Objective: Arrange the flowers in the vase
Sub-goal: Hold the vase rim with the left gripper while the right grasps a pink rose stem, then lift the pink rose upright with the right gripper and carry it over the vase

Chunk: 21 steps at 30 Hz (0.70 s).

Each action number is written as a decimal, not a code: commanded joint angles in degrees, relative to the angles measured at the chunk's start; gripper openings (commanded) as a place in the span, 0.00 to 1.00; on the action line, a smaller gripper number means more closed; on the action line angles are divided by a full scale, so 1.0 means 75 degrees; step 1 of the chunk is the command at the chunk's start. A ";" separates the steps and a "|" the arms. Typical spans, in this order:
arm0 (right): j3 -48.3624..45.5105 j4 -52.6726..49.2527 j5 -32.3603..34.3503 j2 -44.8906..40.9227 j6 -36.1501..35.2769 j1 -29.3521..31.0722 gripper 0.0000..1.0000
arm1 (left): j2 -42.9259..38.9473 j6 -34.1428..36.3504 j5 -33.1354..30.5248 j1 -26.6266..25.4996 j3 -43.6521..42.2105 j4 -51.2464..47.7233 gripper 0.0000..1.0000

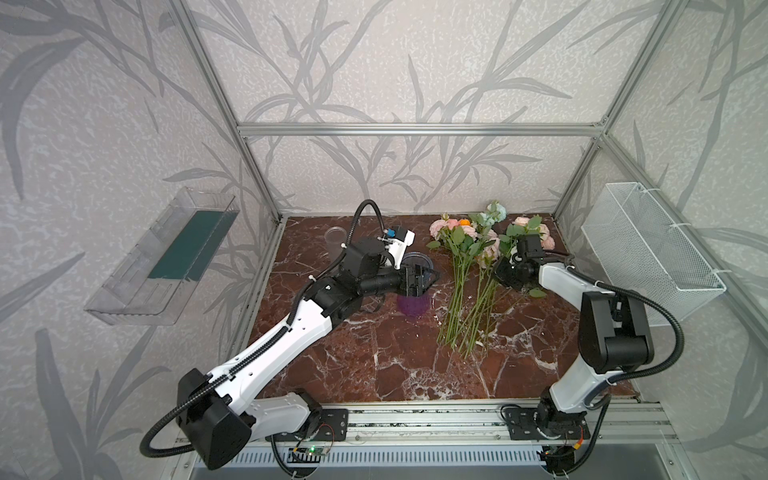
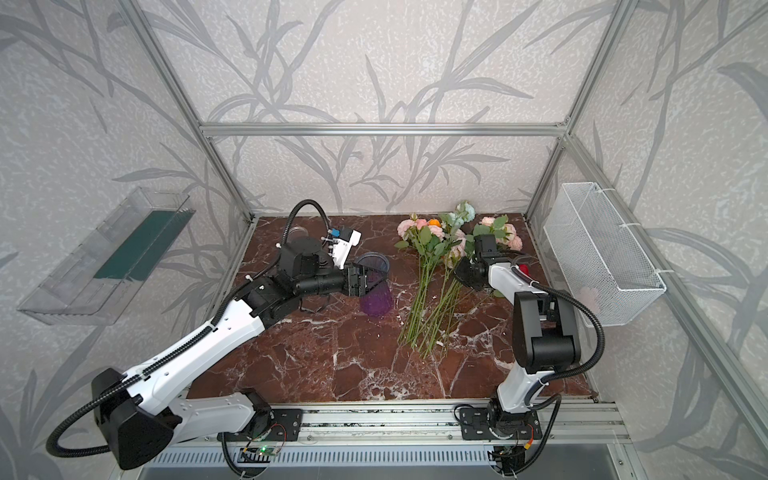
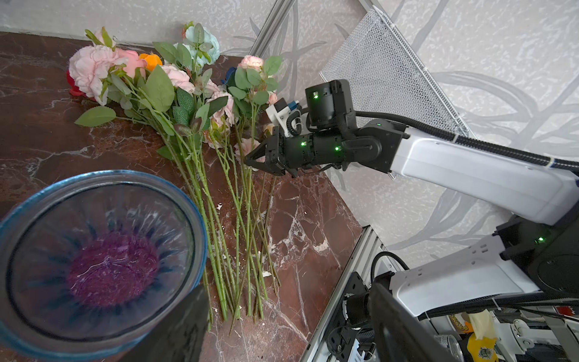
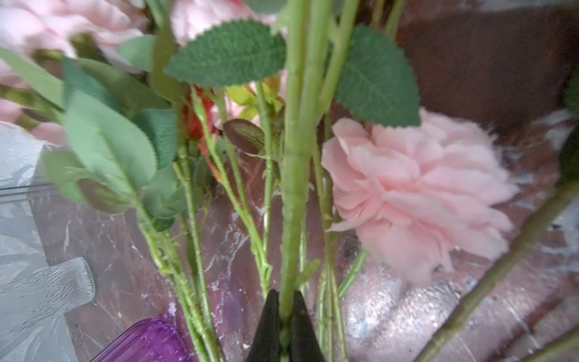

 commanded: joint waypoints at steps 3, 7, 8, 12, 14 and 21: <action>0.0392 0.0142 0.0683 -0.1017 -0.0584 0.0367 0.00 | 0.0015 0.0113 -0.0074 -0.0017 0.0146 0.0024 0.81; 0.0586 0.0399 0.1105 -0.1374 -0.0789 0.0733 0.00 | -0.0016 0.0147 -0.0157 -0.0017 0.0120 0.0044 0.81; 0.0634 0.0510 0.1197 -0.1463 -0.0873 0.0843 0.00 | -0.0030 0.0166 -0.0174 -0.0024 0.0109 0.0059 0.81; 0.0902 0.0828 0.1778 -0.1837 -0.1165 0.1285 0.00 | -0.0201 0.0274 -0.0416 -0.0006 -0.0016 0.0191 0.81; 0.1097 0.0859 0.2098 -0.2050 -0.1340 0.1503 0.00 | -0.0356 0.0354 -0.0601 -0.0005 -0.0104 0.0284 0.81; 0.1633 0.1090 0.2848 -0.2889 -0.2133 0.2344 0.00 | -0.1208 0.0573 -0.1607 0.0093 -0.0593 0.0823 0.85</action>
